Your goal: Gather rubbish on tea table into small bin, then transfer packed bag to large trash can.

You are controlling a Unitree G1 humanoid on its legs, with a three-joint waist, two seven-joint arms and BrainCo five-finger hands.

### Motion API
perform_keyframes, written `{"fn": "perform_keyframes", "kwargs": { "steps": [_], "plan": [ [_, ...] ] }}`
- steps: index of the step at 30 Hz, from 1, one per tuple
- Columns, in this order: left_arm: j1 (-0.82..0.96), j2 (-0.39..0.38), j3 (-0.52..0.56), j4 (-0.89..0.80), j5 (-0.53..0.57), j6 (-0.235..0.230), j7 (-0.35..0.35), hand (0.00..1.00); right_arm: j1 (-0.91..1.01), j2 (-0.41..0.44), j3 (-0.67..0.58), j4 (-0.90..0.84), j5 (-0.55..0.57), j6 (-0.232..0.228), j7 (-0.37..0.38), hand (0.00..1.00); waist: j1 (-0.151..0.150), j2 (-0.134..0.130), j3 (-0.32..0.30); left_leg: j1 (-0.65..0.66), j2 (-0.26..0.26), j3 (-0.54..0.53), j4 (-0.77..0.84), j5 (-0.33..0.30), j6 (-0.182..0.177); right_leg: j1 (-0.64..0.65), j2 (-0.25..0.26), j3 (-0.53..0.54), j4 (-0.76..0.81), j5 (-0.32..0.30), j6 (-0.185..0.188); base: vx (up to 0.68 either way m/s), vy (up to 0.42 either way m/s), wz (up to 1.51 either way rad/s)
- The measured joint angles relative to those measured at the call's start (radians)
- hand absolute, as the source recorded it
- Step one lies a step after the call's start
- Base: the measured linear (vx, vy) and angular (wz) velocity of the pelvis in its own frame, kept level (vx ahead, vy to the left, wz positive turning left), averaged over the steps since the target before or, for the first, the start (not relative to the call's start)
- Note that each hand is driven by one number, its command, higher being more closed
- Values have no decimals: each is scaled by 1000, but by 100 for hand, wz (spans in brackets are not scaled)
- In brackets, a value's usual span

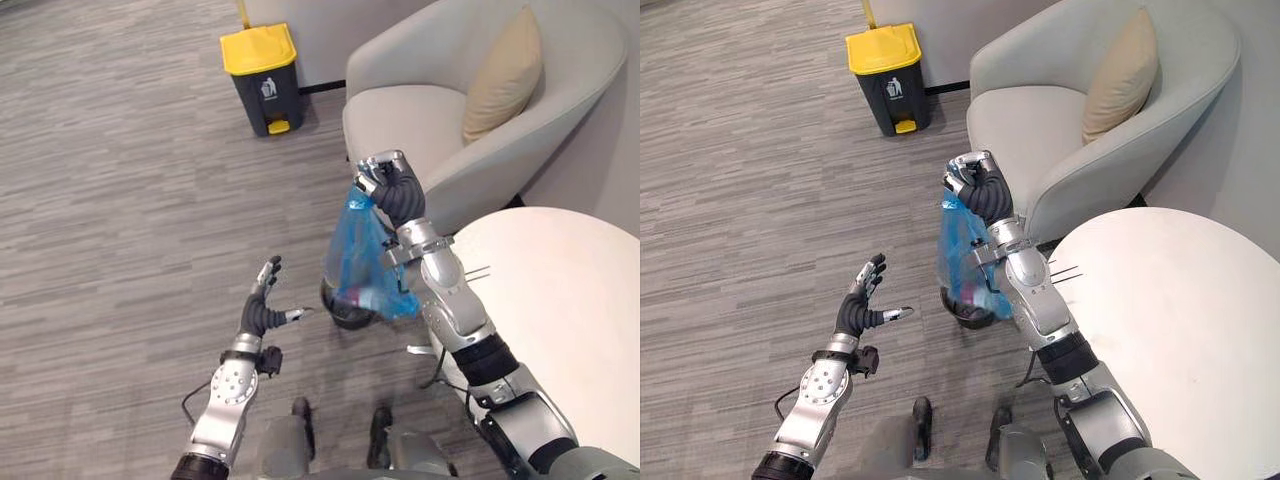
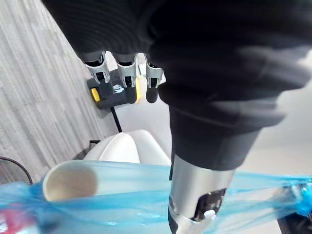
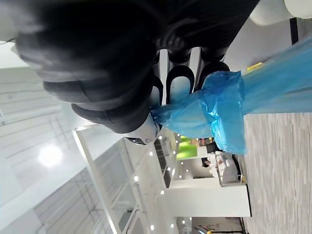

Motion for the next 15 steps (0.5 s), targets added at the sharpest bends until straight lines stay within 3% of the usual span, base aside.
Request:
{"fn": "perform_keyframes", "kwargs": {
  "steps": [3,6,10,15],
  "plan": [
    [-10,39,-58,-35,46,0,2,0,0,24,0,-2,1,15,8,100,-18,-5,-22,45,-34,-6,-126,79,23,29,-15,-8,-93,63,32,-90,151,23],
    [-44,49,-96,-37,82,1,4,0,0,31,9,-7,2,17,25,100,-18,-11,-31,71,-48,-5,-180,116,37,56,-19,-7,-152,104,43,-43,113,2],
    [-96,39,-148,5,145,5,31,0,0,54,69,-24,23,21,31,100,-20,-24,-63,80,-57,1,-181,122,39,76,-21,4,-190,129,50,-14,70,-6],
    [-192,-5,-155,101,227,12,127,0,0,66,170,-69,78,29,31,100,-20,-35,-82,112,-50,1,-185,131,38,109,-10,14,-200,131,48,3,9,-2]
  ]
}}
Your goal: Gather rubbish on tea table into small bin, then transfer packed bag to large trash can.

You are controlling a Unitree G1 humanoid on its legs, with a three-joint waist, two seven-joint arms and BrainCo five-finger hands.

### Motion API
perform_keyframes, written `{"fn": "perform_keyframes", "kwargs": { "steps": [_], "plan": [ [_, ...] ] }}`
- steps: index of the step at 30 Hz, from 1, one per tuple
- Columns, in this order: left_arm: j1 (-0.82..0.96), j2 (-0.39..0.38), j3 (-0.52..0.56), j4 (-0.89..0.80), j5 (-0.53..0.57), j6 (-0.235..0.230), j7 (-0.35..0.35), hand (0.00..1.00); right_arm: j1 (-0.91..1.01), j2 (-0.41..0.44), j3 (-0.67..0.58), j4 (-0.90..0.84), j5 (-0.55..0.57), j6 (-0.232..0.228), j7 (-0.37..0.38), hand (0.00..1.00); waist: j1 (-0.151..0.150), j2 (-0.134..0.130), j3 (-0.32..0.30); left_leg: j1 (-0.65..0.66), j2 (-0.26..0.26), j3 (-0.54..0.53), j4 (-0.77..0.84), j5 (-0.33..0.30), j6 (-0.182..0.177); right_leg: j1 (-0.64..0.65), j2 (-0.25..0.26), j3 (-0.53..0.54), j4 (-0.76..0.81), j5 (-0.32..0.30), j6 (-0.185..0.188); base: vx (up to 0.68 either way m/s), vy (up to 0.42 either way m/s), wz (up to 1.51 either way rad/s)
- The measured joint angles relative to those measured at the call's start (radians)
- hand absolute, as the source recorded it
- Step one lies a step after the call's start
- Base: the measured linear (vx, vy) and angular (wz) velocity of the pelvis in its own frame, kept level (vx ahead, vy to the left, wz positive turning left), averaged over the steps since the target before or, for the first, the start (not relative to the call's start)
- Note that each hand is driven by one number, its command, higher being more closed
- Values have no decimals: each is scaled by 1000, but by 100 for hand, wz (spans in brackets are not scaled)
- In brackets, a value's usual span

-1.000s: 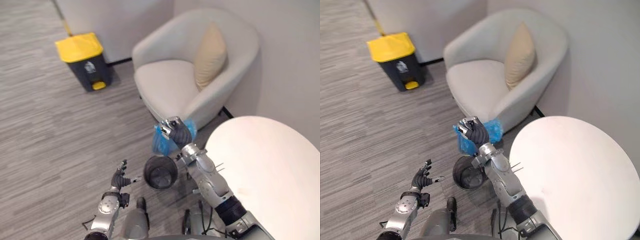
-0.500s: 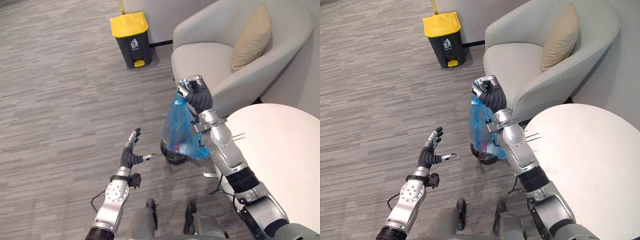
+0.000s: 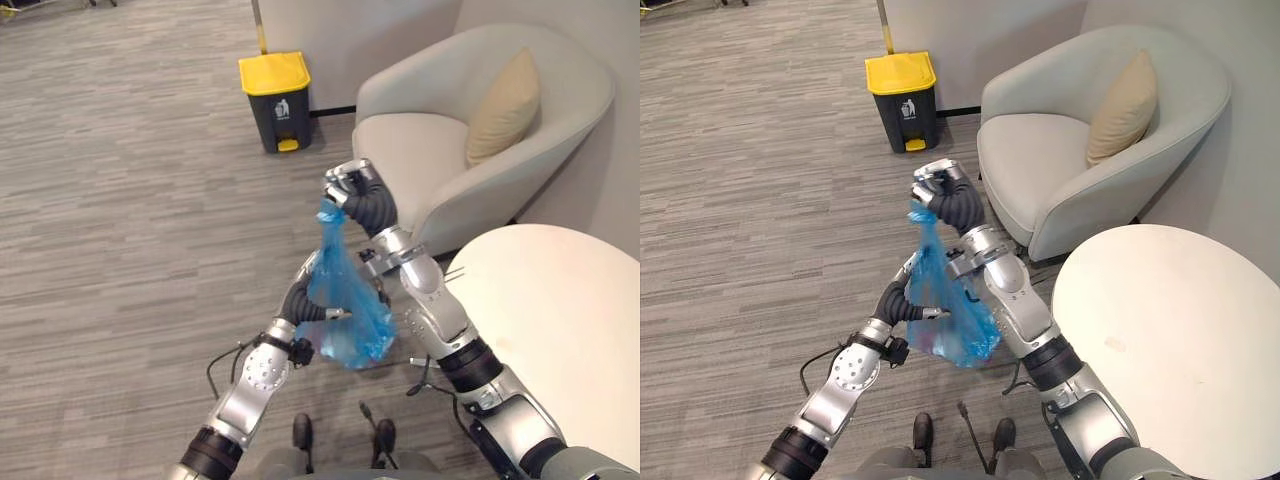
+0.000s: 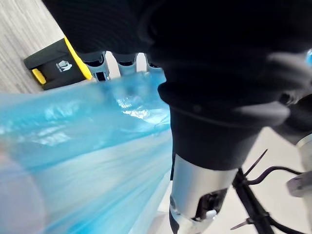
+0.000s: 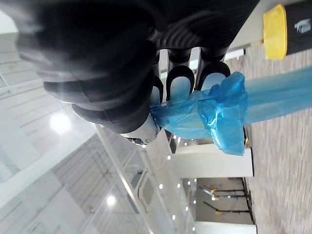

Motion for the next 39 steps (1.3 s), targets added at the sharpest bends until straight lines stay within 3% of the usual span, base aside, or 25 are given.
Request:
{"fn": "perform_keyframes", "kwargs": {
  "steps": [7,8,14,21,27,28,36,39],
  "plan": [
    [-84,-8,14,83,33,37,97,0,-3,11,141,-24,73,16,-1,100,2,-14,-19,11,25,8,-17,5,-13,2,29,10,-11,10,-15,-26,-10,-6],
    [-100,-9,12,87,33,38,112,100,-9,13,173,-25,93,29,-1,100,2,-17,-20,12,29,8,-17,8,-17,2,35,10,-12,11,-17,0,0,0],
    [-176,-13,-7,125,31,39,134,100,-86,32,206,-25,119,29,-5,100,5,-19,-22,13,44,7,-17,15,-31,9,55,10,-24,21,-31,-16,-5,-1],
    [-204,-40,-80,215,1,79,131,100,-135,70,277,-25,115,28,-7,100,3,-24,-25,17,62,7,-18,18,-38,18,75,11,-43,22,-33,-3,-1,-1],
    [-204,-48,-91,218,-67,83,110,100,-135,72,275,0,43,26,-2,100,0,-24,-26,17,62,7,-18,18,-38,18,76,11,-43,22,-33,-3,5,0],
    [-204,-49,-91,217,-81,83,109,100,-134,72,275,11,30,26,-1,0,0,-24,-26,17,62,7,-19,18,-38,19,75,11,-43,22,-33,-13,35,1],
    [-180,-53,-74,161,-168,81,89,100,-18,71,215,49,-122,27,18,0,-1,-30,-29,18,61,7,-20,22,-34,19,72,12,-44,22,-33,-1,5,0],
    [-123,-68,-30,126,-194,79,89,100,45,67,148,54,-250,26,13,0,-4,-39,-35,18,61,8,-21,21,-34,19,72,13,-46,21,-32,0,0,0]
  ]
}}
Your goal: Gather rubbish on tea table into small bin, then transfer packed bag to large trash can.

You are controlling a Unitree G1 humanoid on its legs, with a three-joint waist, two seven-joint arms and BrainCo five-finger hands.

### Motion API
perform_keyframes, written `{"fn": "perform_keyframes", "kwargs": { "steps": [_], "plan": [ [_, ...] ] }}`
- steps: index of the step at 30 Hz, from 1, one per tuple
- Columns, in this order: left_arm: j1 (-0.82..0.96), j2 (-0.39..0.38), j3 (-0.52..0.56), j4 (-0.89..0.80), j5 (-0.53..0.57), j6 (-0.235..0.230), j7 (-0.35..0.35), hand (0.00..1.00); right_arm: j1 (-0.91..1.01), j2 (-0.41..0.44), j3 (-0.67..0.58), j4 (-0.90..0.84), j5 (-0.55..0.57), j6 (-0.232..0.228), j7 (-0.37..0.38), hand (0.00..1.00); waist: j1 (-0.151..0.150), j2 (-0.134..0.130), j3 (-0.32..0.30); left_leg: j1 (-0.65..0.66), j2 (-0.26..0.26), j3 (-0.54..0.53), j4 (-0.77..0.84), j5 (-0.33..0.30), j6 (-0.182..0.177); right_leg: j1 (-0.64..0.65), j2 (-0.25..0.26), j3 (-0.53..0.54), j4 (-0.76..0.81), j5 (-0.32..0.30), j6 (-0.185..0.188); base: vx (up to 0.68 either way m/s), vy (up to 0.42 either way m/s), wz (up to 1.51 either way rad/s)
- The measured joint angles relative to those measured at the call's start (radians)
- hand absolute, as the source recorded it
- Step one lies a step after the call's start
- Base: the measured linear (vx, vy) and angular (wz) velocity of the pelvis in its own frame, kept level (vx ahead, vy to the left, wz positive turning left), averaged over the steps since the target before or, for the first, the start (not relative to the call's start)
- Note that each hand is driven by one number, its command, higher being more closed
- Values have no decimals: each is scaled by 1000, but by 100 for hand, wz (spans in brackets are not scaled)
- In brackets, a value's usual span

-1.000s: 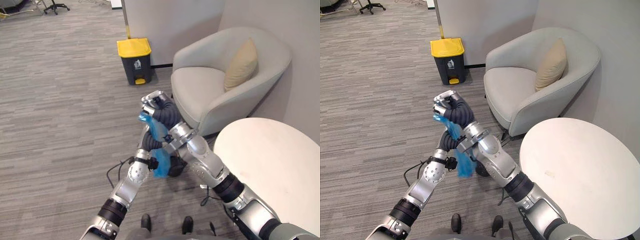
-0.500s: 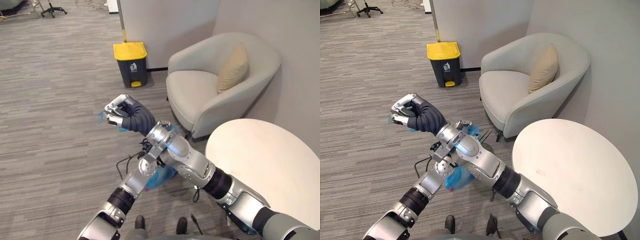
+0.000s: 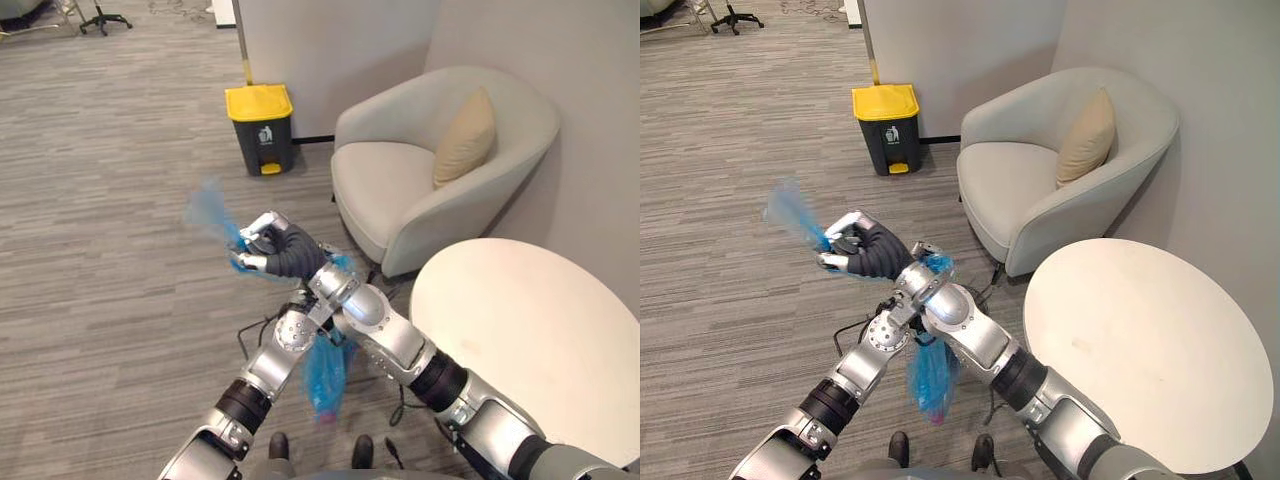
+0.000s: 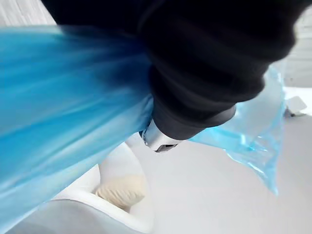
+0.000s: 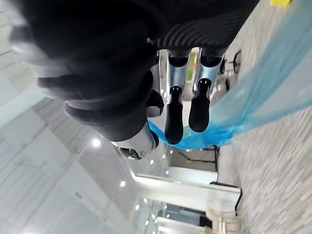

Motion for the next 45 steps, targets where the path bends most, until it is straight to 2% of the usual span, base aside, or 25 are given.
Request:
{"fn": "perform_keyframes", "kwargs": {
  "steps": [5,8,9,12,13,16,19,22,23,27,29,30,31,32,34,36,39,42,43,44,45],
  "plan": [
    [63,2,40,-28,-9,-2,-1,100,91,-50,-64,-23,-221,-1,-20,0,-1,-3,-2,0,0,2,-5,-2,-2,1,-1,3,-3,0,0,-2,6,-1],
    [120,2,112,-60,-10,-4,-2,100,179,-90,-140,-94,-402,-8,-49,0,-1,-3,-2,1,-4,8,-6,-1,0,4,0,5,-15,2,2,-1,24,-3],
    [131,2,128,-66,-10,-4,-2,100,189,-94,-156,-103,-423,-14,-54,0,-2,-3,-2,1,-4,9,-6,-1,0,4,0,7,-15,2,2,-2,30,-5],
    [172,3,204,-66,-11,-5,-5,100,246,-134,-224,-166,-497,-47,-82,0,-8,-2,-3,8,-5,11,-6,0,0,12,0,8,-23,3,3,0,0,0],
    [202,5,234,-66,-11,-6,-10,100,277,-151,-249,-187,-517,-70,-90,0,-20,-2,-9,9,-6,11,-6,-1,-1,19,0,7,-32,4,4,0,0,0],
    [290,5,309,-63,-12,-6,-26,100,403,-194,-316,-219,-531,-116,-86,0,-21,0,-32,8,-8,10,-6,-4,-5,24,0,7,-43,4,4,44,25,1],
    [324,10,355,-40,-16,-6,-42,100,498,-200,-354,-197,-512,-116,-71,0,-21,1,-32,12,-2,6,-6,-7,-7,33,0,4,-49,5,4,10,12,3],
    [373,21,419,32,-35,-5,-63,100,595,-190,-375,-62,-430,-110,-3,0,-24,9,-31,12,-8,2,-6,-11,-9,34,1,2,-50,4,4,-9,23,3],
    [402,26,444,56,-40,-5,-72,100,632,-181,-396,47,-395,-101,30,0,-24,15,-30,-2,-10,-5,-6,-16,-9,32,-1,-6,-51,2,5,-38,30,13],
    [439,27,513,116,-72,-6,-106,100,658,-155,-484,305,-353,-58,69,0,-24,45,-14,-72,-19,-52,3,-18,-7,-9,-9,-52,-41,-15,13,-46,41,47],
    [437,27,537,154,-85,-6,-111,100,654,-152,-527,396,-338,-43,67,0,-23,69,15,-135,-25,-89,42,-18,-7,-34,-24,-118,-10,-31,12,-54,25,87],
    [439,27,546,174,-98,-6,-113,100,652,-152,-548,439,-336,-35,63,0,-24,83,28,-164,-26,-94,63,-29,9,-43,-36,-168,16,-46,16,-51,21,126],
    [439,27,554,189,-101,-6,-118,100,651,-151,-568,473,-335,-26,55,0,-24,87,31,-185,-29,-67,69,-59,53,-48,-58,-227,26,-58,25,-28,31,136],
    [436,28,556,197,-112,-6,-126,100,649,-152,-577,484,-335,-21,42,0,-26,78,32,-190,-30,-10,78,-75,70,-51,-79,-258,26,-65,18,33,87,140],
    [438,28,556,215,-119,-6,-140,100,624,-159,-611,525,-336,-18,14,0,-27,87,36,-208,-8,248,124,-76,75,-54,-118,-346,54,-70,28,117,159,131],
    [436,42,562,219,-119,-7,-155,100,600,-165,-633,563,-337,-10,-8,0,-35,99,39,-210,13,318,143,-61,68,-51,-140,-404,98,-87,41,149,175,108],
    [452,80,566,235,-118,-7,-187,100,558,-145,-630,563,-337,-1,-17,0,-21,65,62,-219,-6,309,205,-96,75,-20,-174,-424,111,-103,71,112,142,45],
    [492,78,567,235,-117,-8,-213,100,542,-145,-632,563,-349,-1,-16,0,-20,58,69,-235,-22,310,274,-179,84,-15,-211,-421,137,-133,109,117,184,7],
    [513,76,567,235,-117,-9,-224,100,544,-146,-631,570,-377,0,-15,0,-21,57,71,-247,-27,312,327,-231,96,-19,-239,-418,182,-164,130,138,264,13],
    [529,79,568,234,-116,-10,-241,100,555,-142,-631,581,-389,4,-14,0,-23,46,77,-249,-47,308,386,-294,106,-23,-304,-418,292,-229,155,145,259,25],
    [534,83,568,234,-116,-10,-242,100,569,-140,-632,581,-398,4,-14,0,-26,35,81,-242,-65,300,399,-315,108,-26,-332,-416,350,-254,151,189,223,43]
  ]
}}
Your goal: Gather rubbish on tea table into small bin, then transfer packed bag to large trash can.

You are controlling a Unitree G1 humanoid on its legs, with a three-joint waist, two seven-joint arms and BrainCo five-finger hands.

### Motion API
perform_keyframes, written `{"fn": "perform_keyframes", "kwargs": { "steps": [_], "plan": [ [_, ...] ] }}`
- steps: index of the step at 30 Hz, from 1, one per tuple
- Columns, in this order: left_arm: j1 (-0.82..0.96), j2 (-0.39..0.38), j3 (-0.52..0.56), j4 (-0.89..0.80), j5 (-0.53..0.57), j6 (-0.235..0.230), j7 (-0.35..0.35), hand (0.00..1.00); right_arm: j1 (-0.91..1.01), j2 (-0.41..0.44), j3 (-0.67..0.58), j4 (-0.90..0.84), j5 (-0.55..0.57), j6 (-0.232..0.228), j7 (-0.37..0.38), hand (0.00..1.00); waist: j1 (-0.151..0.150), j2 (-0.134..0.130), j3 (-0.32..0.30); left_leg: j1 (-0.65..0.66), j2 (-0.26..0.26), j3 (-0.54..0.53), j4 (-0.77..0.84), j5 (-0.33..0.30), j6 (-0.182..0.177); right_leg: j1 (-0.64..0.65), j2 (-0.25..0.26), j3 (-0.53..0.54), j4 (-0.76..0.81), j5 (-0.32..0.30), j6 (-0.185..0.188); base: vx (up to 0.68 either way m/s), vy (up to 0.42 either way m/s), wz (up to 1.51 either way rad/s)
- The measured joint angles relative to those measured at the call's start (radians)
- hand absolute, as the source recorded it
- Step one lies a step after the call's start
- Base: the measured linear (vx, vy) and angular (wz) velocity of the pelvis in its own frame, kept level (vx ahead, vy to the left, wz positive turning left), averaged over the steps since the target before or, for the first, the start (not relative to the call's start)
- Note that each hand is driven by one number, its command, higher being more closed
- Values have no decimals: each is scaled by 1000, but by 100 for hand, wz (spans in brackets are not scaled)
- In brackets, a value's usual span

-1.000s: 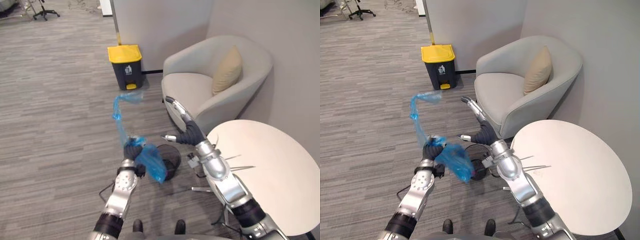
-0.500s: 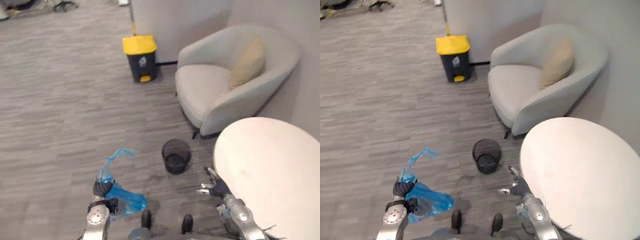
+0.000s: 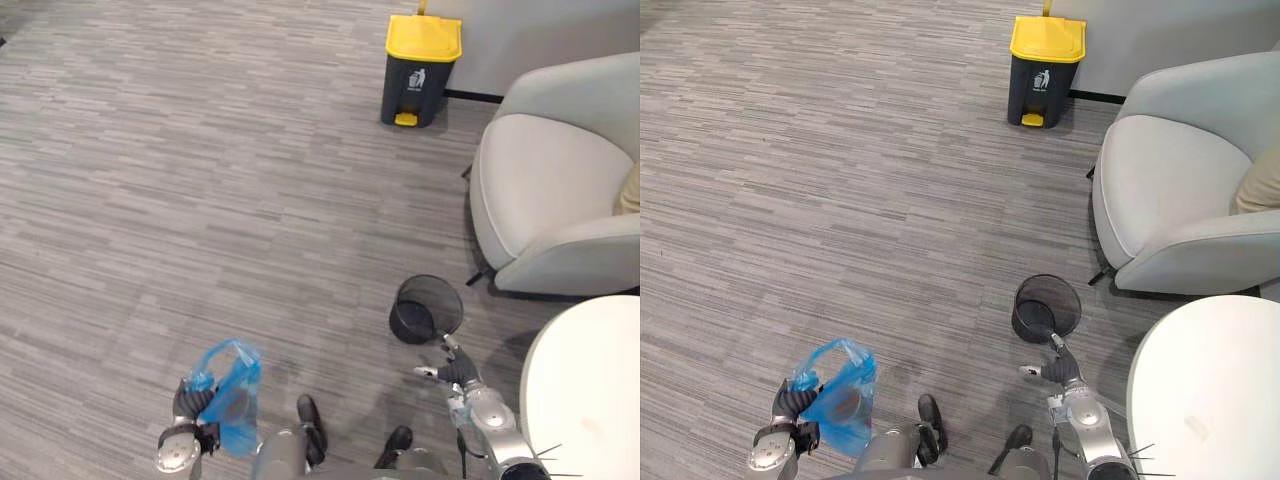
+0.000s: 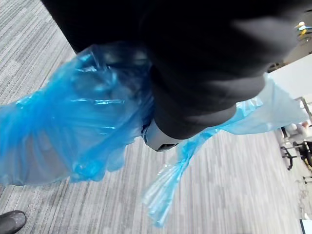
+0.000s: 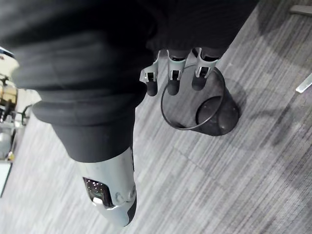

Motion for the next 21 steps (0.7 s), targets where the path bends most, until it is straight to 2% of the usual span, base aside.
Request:
{"fn": "perform_keyframes", "kwargs": {
  "steps": [1,2,3,4,5,7,8,9,11,12,13,14,15,16,17,18,19,20,21],
  "plan": [
    [2,4,0,-1,0,0,0,100,20,2,-2,-1,-6,1,0,0,-4,-12,0,1,-25,-22,24,-29,12,-20,-42,31,100,-22,-37,213,148,58],
    [2,5,-6,-4,0,0,0,100,36,-1,-1,0,-9,6,1,0,-18,-10,9,3,-42,-55,54,-60,39,-127,-77,195,323,28,-136,243,155,64],
    [1,11,-6,-5,0,0,0,100,39,3,0,0,-9,7,3,0,-29,-5,12,14,-45,-74,57,-67,49,-173,-72,273,409,73,-165,241,139,67],
    [-7,21,-7,-5,0,0,0,100,41,10,0,0,-9,8,5,0,-37,0,23,26,-48,-100,59,-71,56,-213,-58,335,477,61,-142,338,98,83],
    [-24,50,-9,-5,-1,0,0,100,48,19,-1,0,-9,7,11,0,-58,8,47,54,-46,-157,55,-84,67,-262,16,406,530,-40,-88,346,62,81],
    [-48,81,-25,-7,-2,0,0,100,57,19,-6,0,-9,7,13,0,-67,-5,56,100,-65,-208,23,-97,63,-310,73,406,475,-84,-94,353,20,81],
    [-59,88,-30,-7,-2,-1,-1,100,59,19,-11,0,-9,6,13,0,-74,-8,59,116,-70,-224,17,-105,63,-322,85,393,440,-84,-94,395,-19,98],
    [-83,103,-49,-7,-1,-1,-11,100,61,15,-26,0,-9,7,14,0,-88,-6,62,143,-76,-258,17,-126,58,-353,103,364,366,-81,-93,430,-44,97],
    [-120,108,-55,-6,-1,-3,-20,100,61,0,-41,0,-9,6,17,0,-96,4,75,202,-72,-298,14,-144,20,-376,130,323,185,-33,-83,471,-66,86],
    [-136,109,-54,-4,0,-8,-20,100,62,-9,-45,0,-9,7,19,0,-107,2,75,240,-68,-306,11,-154,-14,-387,143,323,65,24,-86,665,-172,85],
    [-134,108,-55,-4,0,-13,-21,100,68,-17,-47,0,-9,7,19,0,-112,-2,72,280,-56,-292,12,-157,-52,-394,155,323,8,82,-112,700,-205,84],
    [-131,108,-55,-4,0,-14,-22,100,76,-19,-50,-1,-8,7,20,0,-113,-8,68,301,-49,-290,18,-158,-69,-393,156,321,5,116,-138,787,-269,91],
    [-117,107,-64,-3,0,-14,-23,100,105,-22,-53,-3,-8,8,20,0,-133,-5,46,319,-32,-307,70,-170,-136,-384,159,317,52,219,-184,705,-251,53],
    [-107,90,-66,-3,0,-14,-29,100,96,-29,-51,-3,-8,11,24,0,-126,37,44,280,29,-300,198,-147,-185,-368,196,289,94,165,-208,724,-254,34],
    [-98,86,-64,-3,0,-13,-33,100,87,-29,-51,-9,-8,11,29,0,-123,53,47,245,60,-292,294,-112,-211,-347,217,287,88,143,-219,723,-218,-39],
    [-84,69,-62,-2,0,-11,-41,100,76,-30,-50,-27,-8,14,38,0,-101,75,55,157,115,-287,517,31,-169,-288,273,302,60,112,-241,711,-182,-79],
    [-73,52,-64,-3,-1,-11,-42,100,64,-23,-50,-41,-7,15,37,0,-77,77,58,94,152,-289,695,44,-142,-217,323,332,24,94,-264,693,-164,-91],
    [-72,46,-66,-3,-1,-11,-42,100,59,-16,-51,-47,-3,15,35,0,-70,68,63,73,158,-290,753,19,-133,-177,337,351,7,88,-274,646,-131,-89],
    [-76,31,-67,-11,-1,-10,-43,100,58,-4,-50,-82,5,16,34,0,-49,42,75,34,152,-282,799,-20,-113,-94,349,396,-33,81,-283,490,-85,-63]
  ]
}}
